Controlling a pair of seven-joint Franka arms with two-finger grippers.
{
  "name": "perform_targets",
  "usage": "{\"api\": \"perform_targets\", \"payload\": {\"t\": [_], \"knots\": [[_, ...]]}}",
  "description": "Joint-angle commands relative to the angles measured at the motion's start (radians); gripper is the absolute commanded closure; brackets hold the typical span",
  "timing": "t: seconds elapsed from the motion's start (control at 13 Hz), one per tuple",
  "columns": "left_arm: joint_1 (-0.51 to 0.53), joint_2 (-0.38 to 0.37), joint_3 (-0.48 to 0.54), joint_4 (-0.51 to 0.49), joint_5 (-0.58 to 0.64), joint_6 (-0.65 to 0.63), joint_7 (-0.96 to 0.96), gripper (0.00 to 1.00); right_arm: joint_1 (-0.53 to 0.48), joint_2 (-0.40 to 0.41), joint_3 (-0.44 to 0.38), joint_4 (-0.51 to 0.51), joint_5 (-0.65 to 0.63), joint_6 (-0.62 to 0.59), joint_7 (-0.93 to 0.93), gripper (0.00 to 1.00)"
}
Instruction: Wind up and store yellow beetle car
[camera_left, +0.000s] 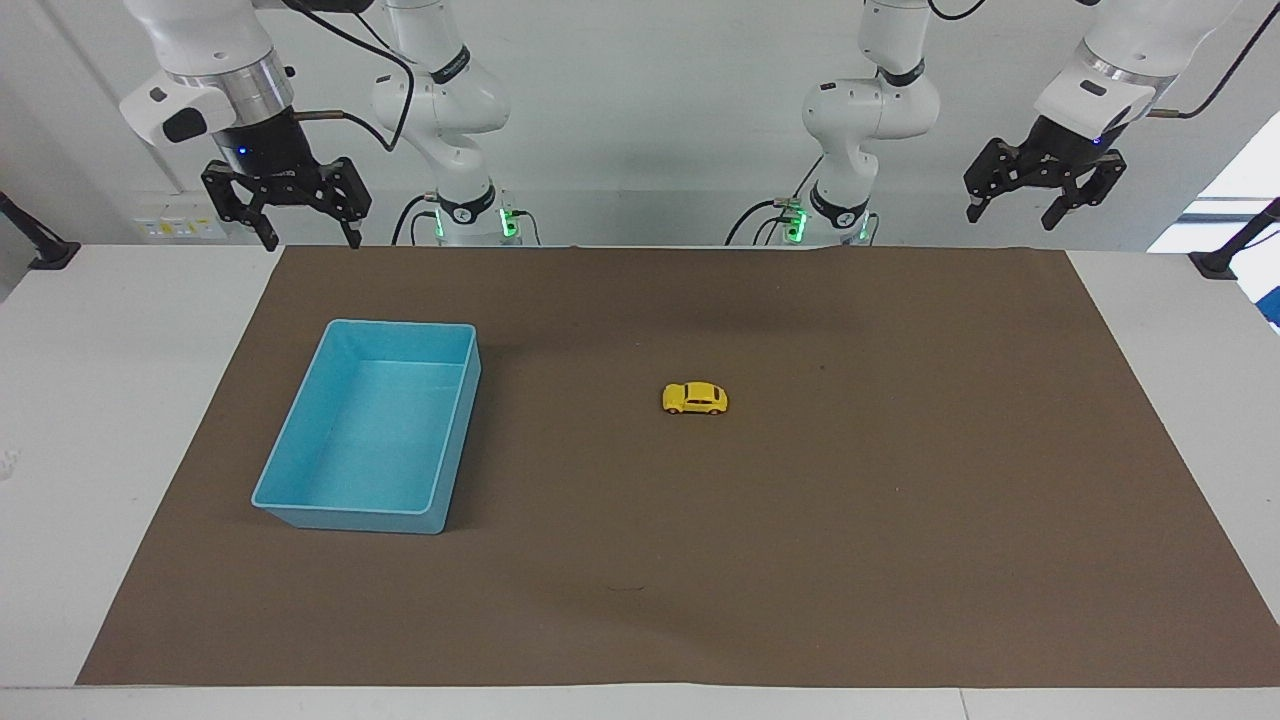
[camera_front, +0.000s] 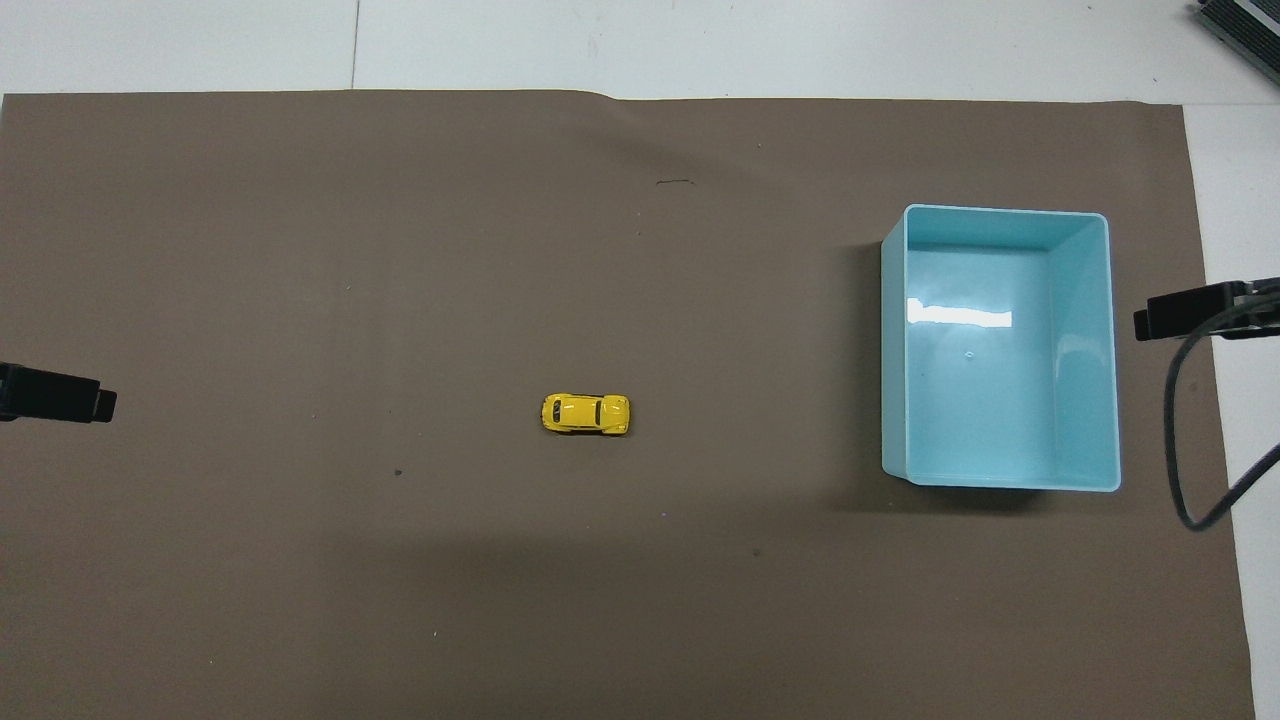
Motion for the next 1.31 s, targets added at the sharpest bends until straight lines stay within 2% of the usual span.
{"api": "perform_targets", "payload": {"t": [0.0,1.23], "knots": [[0.008,-0.010,-0.002,-0.019,-0.015,0.018,-0.006,0.00,-0.006,-0.010,0.001,-0.005,0.013,-0.004,0.018,0.00],[0.006,-0.010,-0.005,-0.032,-0.015,0.023,-0.012,0.00,-0.006,-0.010,0.001,-0.005,0.013,-0.004,0.018,0.00]]}}
